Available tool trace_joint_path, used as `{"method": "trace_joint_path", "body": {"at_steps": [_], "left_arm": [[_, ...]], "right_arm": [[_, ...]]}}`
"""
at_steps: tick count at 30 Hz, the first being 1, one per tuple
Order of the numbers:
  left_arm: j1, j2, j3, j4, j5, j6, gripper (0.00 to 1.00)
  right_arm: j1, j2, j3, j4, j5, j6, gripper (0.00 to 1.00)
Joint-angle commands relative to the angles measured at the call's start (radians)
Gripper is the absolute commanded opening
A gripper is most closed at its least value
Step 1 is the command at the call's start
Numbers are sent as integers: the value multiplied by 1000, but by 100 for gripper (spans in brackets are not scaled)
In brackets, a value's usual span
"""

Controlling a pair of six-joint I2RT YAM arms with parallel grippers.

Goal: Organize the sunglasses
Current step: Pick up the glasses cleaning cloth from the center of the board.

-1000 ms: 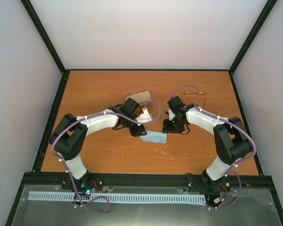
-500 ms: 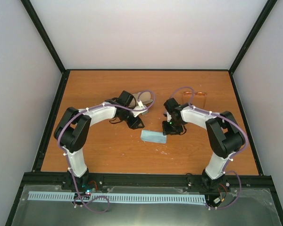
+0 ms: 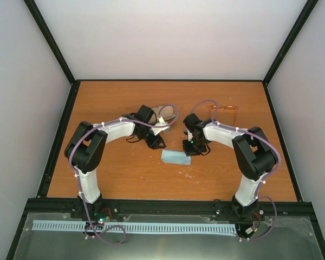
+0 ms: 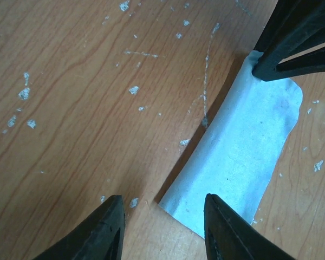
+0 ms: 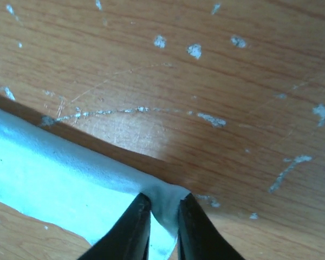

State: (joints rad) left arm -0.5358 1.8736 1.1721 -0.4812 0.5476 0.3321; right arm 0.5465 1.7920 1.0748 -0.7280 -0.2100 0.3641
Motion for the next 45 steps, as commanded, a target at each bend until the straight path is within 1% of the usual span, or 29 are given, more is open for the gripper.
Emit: {"method": "trace_joint_path", "body": {"at_steps": [1,5,16,23,33,35,40,45], "left_arm": [[-1,19,34,-21,24,11,43],[0,28,34,-32,19,37,45],[-3,67,44,-49,12,65,46],[-28,74,29,-34,-24,83,45],[-85,66,-30,-11,-70,106,30],[-89,61,-47,-2,-81,111,23],[-95,68,-64,2,-106,124,1],[-94,56,-54,13,-128,120,0]], "right_arm": [[21,52,-15,-4,6,11,11],[23,57,-18,-5,9,9,3],[22,60,-4,-13,15,11,3],[22,58,2,-16,11,13,3],[23,61,13,-25,16,11,3],[22,61,13,-25,16,12,3],[23,64,17,-26,18,10,3],[23,66,43,-32,36,9,3]]}}
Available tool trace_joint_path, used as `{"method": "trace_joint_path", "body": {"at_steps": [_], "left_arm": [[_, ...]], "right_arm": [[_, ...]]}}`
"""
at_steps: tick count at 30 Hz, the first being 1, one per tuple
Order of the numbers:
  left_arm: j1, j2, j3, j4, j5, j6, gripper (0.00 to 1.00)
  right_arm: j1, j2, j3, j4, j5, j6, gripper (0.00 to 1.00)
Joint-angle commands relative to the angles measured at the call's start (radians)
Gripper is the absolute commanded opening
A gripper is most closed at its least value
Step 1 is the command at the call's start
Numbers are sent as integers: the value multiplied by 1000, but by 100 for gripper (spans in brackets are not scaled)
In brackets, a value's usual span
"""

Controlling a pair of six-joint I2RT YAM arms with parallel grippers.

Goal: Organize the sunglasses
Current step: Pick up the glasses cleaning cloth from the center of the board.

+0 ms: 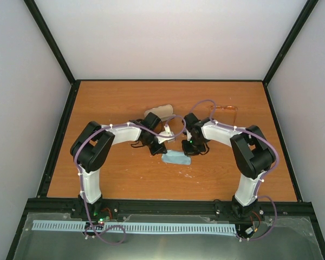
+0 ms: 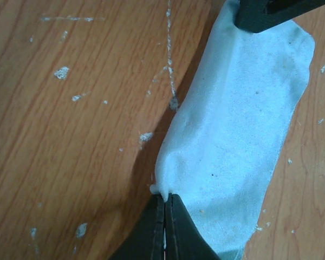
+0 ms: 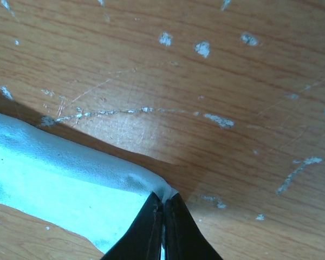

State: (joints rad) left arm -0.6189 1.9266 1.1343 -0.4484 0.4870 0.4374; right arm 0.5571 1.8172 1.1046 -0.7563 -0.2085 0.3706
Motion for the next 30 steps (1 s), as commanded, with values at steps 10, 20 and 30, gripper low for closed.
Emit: {"method": "trace_joint_path", "body": {"at_steps": [10,20,30], "left_arm": [[29,-27,84,-18,-81,-26,0],[98,-32,142,-26,-97,-18,0],[151,-35,197,-18,-93,-38,0]], "right_arm": [[11,40,134,-9,133,-7,3],[3,127,304,-25,174,-38,3],[-15,237,509,-80,179,-83,3]]}}
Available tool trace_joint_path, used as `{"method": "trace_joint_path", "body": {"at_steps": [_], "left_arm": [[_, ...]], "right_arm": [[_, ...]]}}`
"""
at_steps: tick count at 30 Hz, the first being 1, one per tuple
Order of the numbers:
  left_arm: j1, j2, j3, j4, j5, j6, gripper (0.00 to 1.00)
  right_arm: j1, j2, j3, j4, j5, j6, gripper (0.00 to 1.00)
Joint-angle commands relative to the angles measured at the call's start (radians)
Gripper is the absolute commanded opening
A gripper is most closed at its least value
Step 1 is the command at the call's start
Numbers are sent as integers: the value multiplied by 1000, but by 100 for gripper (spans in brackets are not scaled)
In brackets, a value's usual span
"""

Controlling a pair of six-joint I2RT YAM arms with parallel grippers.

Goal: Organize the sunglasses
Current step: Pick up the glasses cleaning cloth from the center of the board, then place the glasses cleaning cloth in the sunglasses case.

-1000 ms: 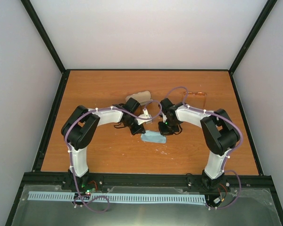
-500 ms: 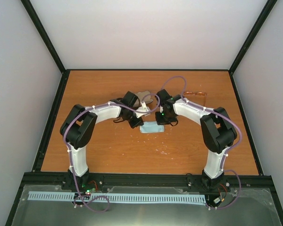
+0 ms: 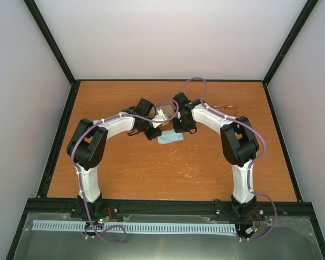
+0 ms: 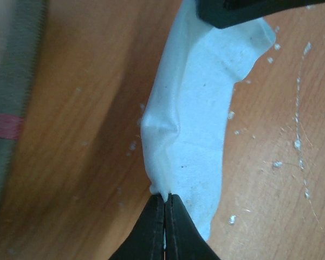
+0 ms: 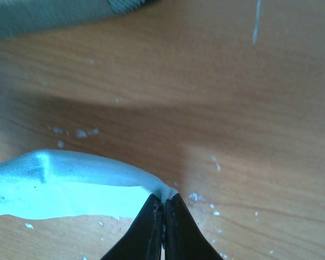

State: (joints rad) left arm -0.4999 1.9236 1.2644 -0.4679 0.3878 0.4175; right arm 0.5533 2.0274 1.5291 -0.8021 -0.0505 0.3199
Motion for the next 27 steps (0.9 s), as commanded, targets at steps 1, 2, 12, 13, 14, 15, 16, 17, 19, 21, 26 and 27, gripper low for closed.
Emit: {"method": "trace_joint_path", "body": {"at_steps": [1,2,12,13,14,15,16,17,19,21,26,27], "left_arm": [[40,-29,79,-1,8,-17,1],[46,-27,90,-4,9,-16,0],[117,-4,152,-23,35,-10,0],[121,-2,154,-22,36,-9,1],[127,0,157,-23,39,-7,0],[131,2,158,-23,40,-6,0],[135,4,161,-24,43,-6,0],[141,6,165,-23,44,-8,0],[146,10,172,-23,49,-9,0],[150,15,177,-24,52,-11,0],[152,27,180,-28,59,-6,1],[152,28,181,-26,60,-5,1]], "right_arm": [[-14,38,103,-41,21,-38,3],[-17,47,122,-48,21,-41,3],[-30,133,302,-101,20,-86,3],[-32,145,318,-107,18,-90,3],[-31,154,335,-114,17,-94,3],[-33,164,353,-121,15,-99,3],[-33,172,369,-127,15,-102,3],[-33,179,384,-131,15,-107,3],[-35,190,408,-137,10,-114,3],[-37,206,437,-149,3,-121,3],[-39,253,512,-180,-7,-128,3],[-39,259,520,-180,-8,-128,3]]}}
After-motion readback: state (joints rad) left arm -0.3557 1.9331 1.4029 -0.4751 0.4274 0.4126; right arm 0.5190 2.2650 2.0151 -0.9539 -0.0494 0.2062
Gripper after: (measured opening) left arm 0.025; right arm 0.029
